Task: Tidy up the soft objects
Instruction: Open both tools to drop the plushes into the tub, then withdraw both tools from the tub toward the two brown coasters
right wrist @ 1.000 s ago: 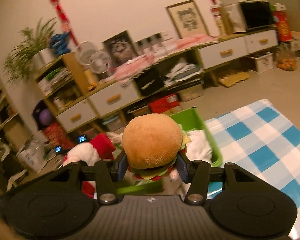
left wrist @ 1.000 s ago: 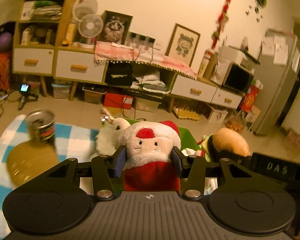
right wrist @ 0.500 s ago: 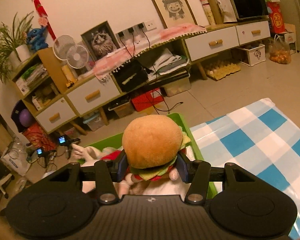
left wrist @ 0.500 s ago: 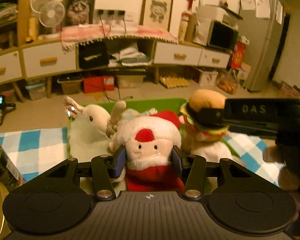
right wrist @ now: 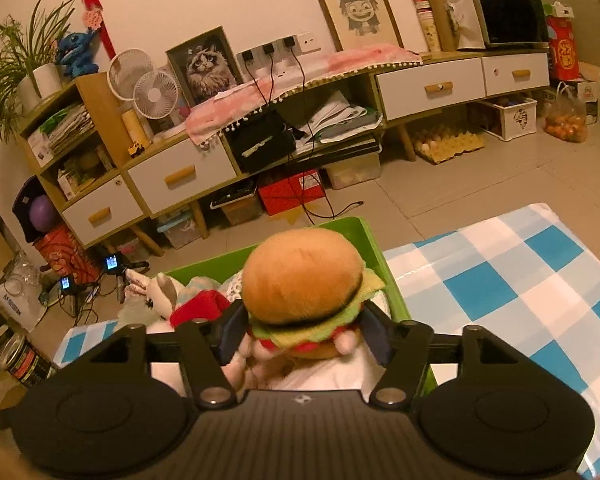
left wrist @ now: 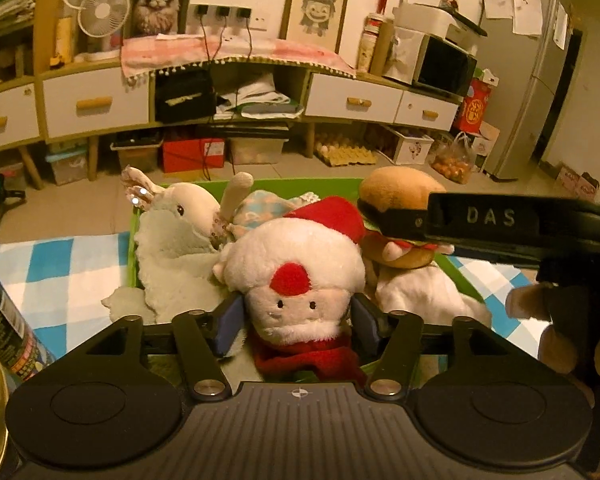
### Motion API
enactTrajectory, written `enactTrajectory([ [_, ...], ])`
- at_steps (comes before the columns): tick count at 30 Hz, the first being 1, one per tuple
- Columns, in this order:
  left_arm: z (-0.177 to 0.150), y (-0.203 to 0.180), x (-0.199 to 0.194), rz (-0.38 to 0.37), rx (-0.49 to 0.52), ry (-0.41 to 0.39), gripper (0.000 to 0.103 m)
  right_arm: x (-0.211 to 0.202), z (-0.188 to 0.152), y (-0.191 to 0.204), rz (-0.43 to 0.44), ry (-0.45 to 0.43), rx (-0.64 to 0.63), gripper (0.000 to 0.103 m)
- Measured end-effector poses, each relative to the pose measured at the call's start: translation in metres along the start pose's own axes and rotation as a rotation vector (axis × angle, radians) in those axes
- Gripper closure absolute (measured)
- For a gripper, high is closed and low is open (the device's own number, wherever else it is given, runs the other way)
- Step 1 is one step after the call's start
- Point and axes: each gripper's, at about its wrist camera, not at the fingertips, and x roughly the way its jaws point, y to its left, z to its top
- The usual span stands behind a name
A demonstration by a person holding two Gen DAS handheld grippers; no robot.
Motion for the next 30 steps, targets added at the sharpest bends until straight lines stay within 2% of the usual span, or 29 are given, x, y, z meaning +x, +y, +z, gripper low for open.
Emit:
enactTrajectory([
  [3, 0.002, -0.005, -0.005, 0.015, 0.005, -0.009, 0.031, -0.008, 0.001, 0.000, 0.001, -0.003, 0.011, 0.061],
  [7, 0.004, -0.009, -0.016, 0.034, 0.010, -0.019, 0.022, -0.023, 0.004, -0.001, 0.008, -0.013, 0.023, 0.054],
  [17, 0.002, -0.013, -0.052, 0.087, -0.013, -0.036, 0.010, -0.061, -0.001, -0.004, -0.008, -0.008, 0.033, 0.052],
  [30, -0.016, -0.001, -0.096, 0.131, -0.081, -0.035, 0.005, -0.116, -0.017, -0.014, -0.012, -0.004, 0.019, 0.050],
])
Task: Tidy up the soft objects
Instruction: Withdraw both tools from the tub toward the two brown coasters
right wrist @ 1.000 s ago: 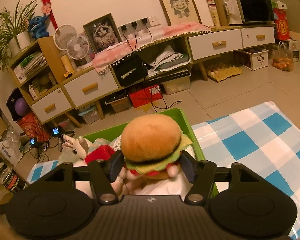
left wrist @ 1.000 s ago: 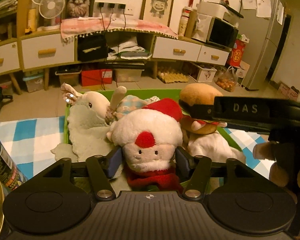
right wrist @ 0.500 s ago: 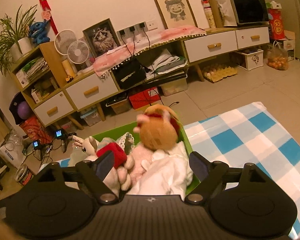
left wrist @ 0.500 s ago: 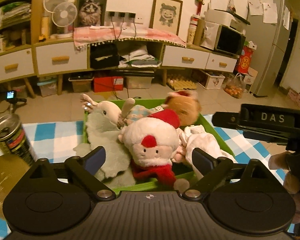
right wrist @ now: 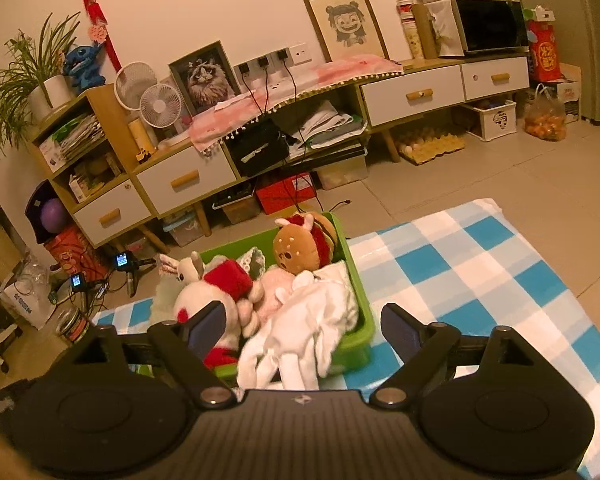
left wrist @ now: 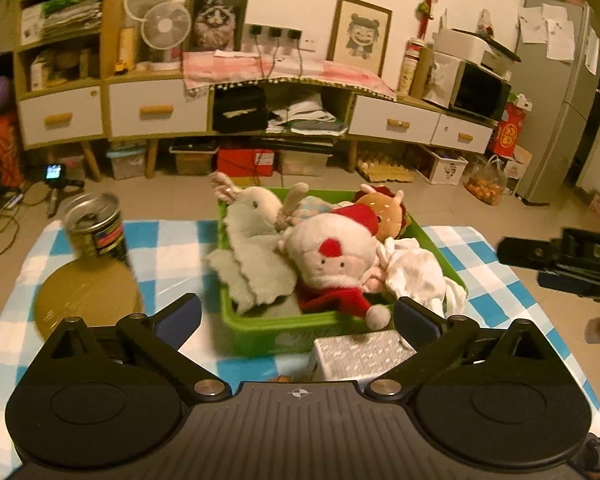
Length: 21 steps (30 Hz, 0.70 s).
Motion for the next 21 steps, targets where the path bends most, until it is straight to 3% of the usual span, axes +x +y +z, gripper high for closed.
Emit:
enactTrajectory([
  [8, -0.019, 0.016, -0.016, 0.024, -0.039, 0.027, 0.005, -0.018, -0.023, -0.018, -0.016, 0.039, 0.037, 0.050],
  [12, -0.032, 0.022, -0.019, 0.037, -0.012, 0.044, 0.005, -0.021, -0.040, -0.033, -0.013, 0.084, 0.080, 0.049],
  [21, -0.068, 0.022, -0.017, 0.014, 0.104, 0.119, 0.005, -0.020, -0.078, -0.046, -0.041, 0.183, 0.018, 0.049],
])
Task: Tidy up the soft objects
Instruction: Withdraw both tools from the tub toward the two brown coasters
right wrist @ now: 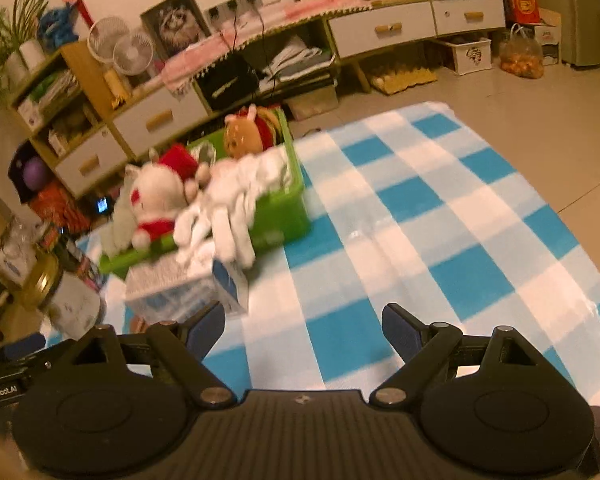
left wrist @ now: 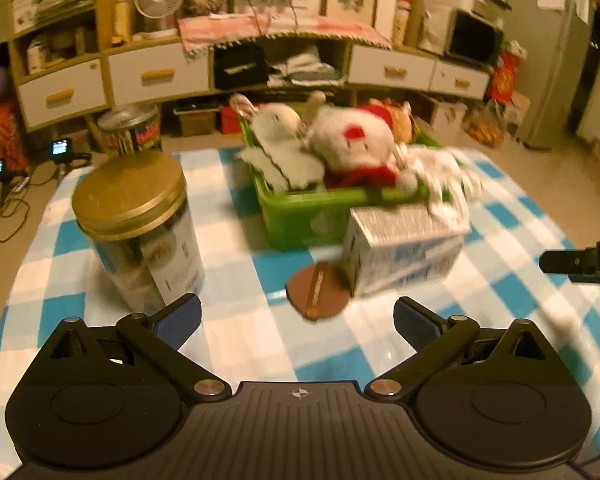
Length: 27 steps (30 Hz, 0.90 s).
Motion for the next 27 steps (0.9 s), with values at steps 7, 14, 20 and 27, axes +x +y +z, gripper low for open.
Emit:
enactTrajectory([
  [7, -0.021, 0.001, 0.010, -0.006, 0.015, 0.058, 0.005, 0.011, -0.028, 0.013, -0.041, 0.055, -0.146, 0.049],
  [14, -0.044, 0.003, 0.026, -0.006, 0.044, 0.124, 0.005, 0.019, -0.056, 0.028, -0.011, 0.112, -0.269, 0.049],
  [20, -0.060, 0.000, 0.032, -0.002, 0.094, 0.111, 0.004, 0.022, -0.072, 0.043, 0.024, 0.122, -0.368, 0.049],
  [27, -0.063, 0.002, 0.035, -0.034, 0.115, 0.044, 0.004, 0.023, -0.086, 0.053, 0.058, 0.094, -0.463, 0.041],
])
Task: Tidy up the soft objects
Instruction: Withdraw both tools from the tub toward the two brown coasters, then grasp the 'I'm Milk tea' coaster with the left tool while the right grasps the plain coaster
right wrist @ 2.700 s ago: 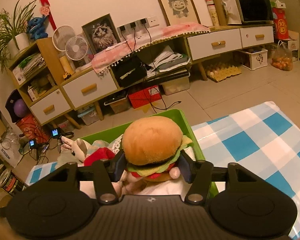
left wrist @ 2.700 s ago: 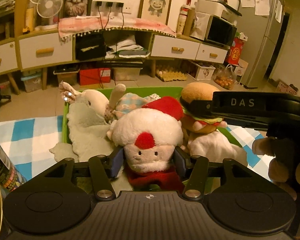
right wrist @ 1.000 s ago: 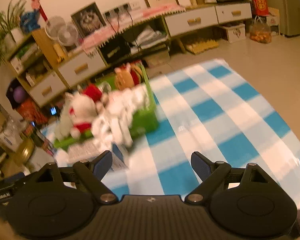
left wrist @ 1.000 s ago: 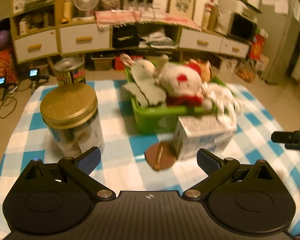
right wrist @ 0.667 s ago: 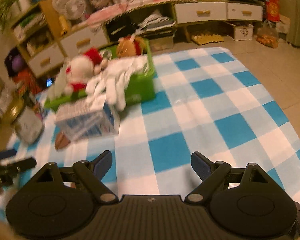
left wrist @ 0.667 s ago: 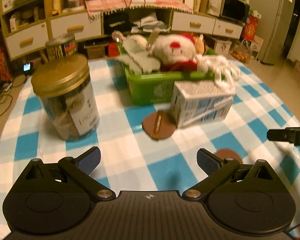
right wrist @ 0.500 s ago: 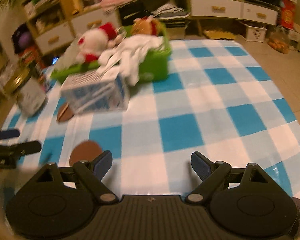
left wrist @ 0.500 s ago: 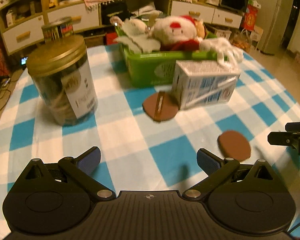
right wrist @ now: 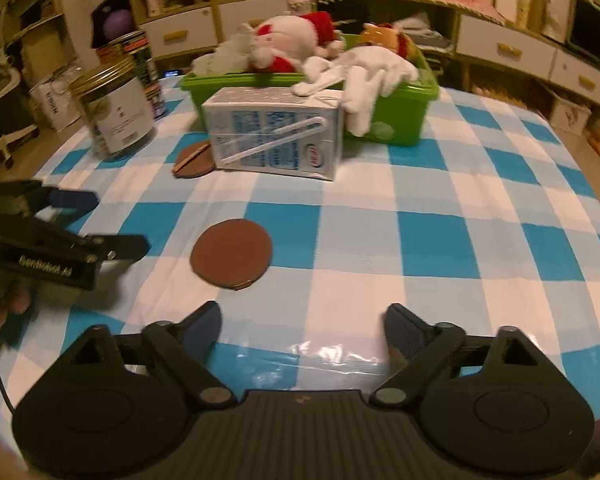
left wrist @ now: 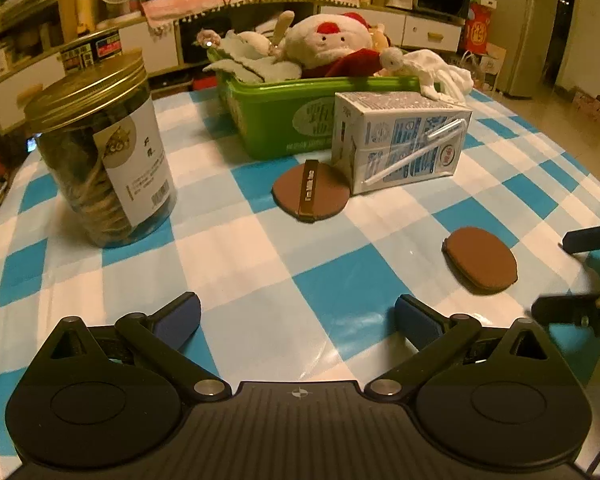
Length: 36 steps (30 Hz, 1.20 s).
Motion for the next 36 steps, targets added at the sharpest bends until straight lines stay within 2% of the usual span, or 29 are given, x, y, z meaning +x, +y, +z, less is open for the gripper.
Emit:
enactTrajectory([
  [7, 0.007, -0.001, 0.011, -0.008, 0.012, -0.054, 0.004, 0.008, -0.004, 0.013, -0.007, -0.051, -0.047, 0.029],
  [11, 0.014, -0.003, 0.020, -0.024, 0.031, -0.074, 0.004, 0.013, -0.002, 0.017, -0.008, -0.070, -0.051, 0.029],
  [24, 0.044, -0.005, 0.047, -0.005, 0.002, -0.083, 0.006, 0.030, 0.015, 0.029, -0.028, -0.081, -0.041, 0.029],
  [32, 0.047, -0.006, 0.047, -0.037, 0.031, -0.093, 0.018, 0.035, 0.020, 0.035, -0.033, -0.078, -0.057, 0.030],
  [36, 0.047, -0.007, 0.044, -0.057, 0.049, -0.094, 0.027, 0.034, 0.021, 0.036, -0.029, -0.081, -0.062, 0.034],
])
